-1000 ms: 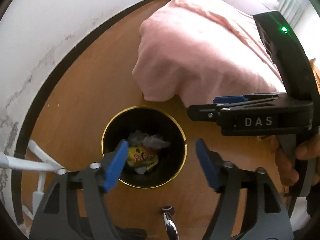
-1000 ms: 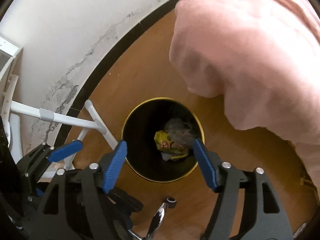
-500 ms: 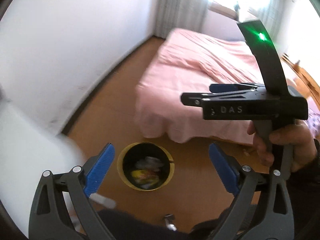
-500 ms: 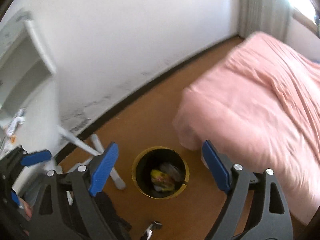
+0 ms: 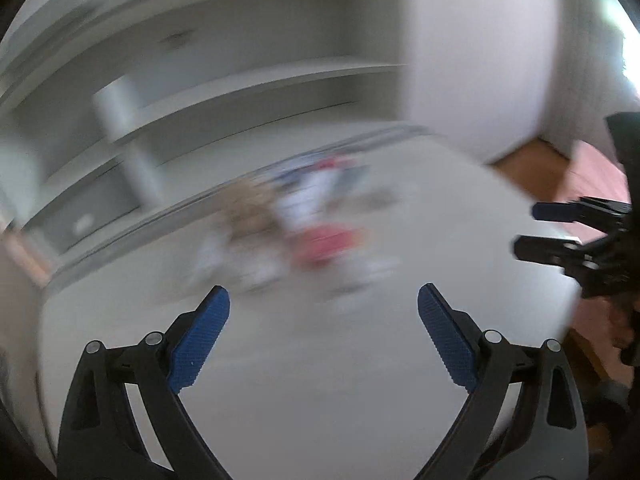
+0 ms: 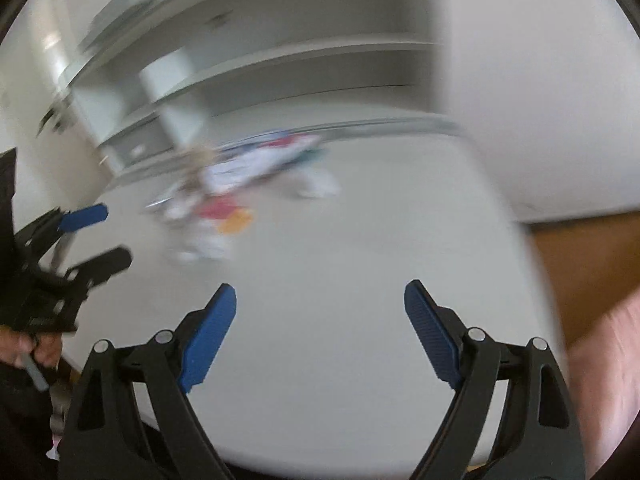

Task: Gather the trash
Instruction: 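Return both tools to the desk and grasp the white tissue with the right tool, then grasp the white paper strip with the left tool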

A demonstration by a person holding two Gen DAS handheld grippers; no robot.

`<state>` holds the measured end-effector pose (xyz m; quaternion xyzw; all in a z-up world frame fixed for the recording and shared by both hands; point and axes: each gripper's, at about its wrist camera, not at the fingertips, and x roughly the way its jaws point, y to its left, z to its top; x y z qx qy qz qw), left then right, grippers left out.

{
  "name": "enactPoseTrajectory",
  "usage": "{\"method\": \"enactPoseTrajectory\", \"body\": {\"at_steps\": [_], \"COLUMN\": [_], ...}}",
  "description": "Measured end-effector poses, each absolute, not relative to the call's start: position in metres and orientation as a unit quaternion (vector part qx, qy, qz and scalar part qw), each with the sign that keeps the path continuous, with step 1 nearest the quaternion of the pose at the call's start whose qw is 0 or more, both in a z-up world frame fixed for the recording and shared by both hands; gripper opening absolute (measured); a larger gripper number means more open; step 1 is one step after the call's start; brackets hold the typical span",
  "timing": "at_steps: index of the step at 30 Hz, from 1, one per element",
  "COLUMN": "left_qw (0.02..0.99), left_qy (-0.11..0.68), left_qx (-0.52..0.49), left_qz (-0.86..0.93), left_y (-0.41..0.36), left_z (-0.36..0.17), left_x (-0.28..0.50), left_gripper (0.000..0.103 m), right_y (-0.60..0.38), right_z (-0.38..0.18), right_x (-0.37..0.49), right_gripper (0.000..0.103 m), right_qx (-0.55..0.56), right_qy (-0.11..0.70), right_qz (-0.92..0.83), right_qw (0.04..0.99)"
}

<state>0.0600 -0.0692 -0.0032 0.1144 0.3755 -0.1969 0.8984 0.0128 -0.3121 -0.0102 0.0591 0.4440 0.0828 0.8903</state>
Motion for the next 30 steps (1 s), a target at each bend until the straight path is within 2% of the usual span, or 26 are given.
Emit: {"method": "enactPoseTrajectory", "body": {"at_steps": [5, 8, 15, 18, 26, 30], "left_qw": [0.903, 0.9, 0.894, 0.889, 0.878, 0.877], "left_qy": [0.402, 0.414, 0.423, 0.429, 0.441, 0.44], "left_qx": [0.077, 0.059, 0.053, 0.062, 0.086, 0.09], "left_qz": [-0.13, -0.123, -0.139, -0.147, -0.166, -0.171], "left_y": [0.018, 0.039, 0.035, 0.024, 0.003, 0.001], "left_z": [-0.018, -0.027, -0.041, -0.048, -0.07, -0.074], "left_x": [0.085, 0.093, 0.121, 0.144, 0.187, 0.189], "left_gripper": [0.092, 0.092, 0.092, 0.092, 0.091, 0.072], "right_y": [-0.232, -0.212, -0.196, -0.197, -0.208, -0.21], "right_z": [-0.032, -0.04, -0.059, -0.058, -0.042, -0.038], "right_x": [0.064, 0.082, 0.098, 0.097, 0.085, 0.081], "right_gripper": [0.083, 0.082, 0.065, 0.053, 0.051, 0.051], "right_qx": [0.051, 0.053, 0.046, 0.049, 0.051, 0.05], "right_qy": [0.476, 0.486, 0.509, 0.51, 0.5, 0.498], "right_qz": [0.133, 0.127, 0.091, 0.086, 0.092, 0.092], "right_qw": [0.868, 0.863, 0.855, 0.854, 0.86, 0.861]}}
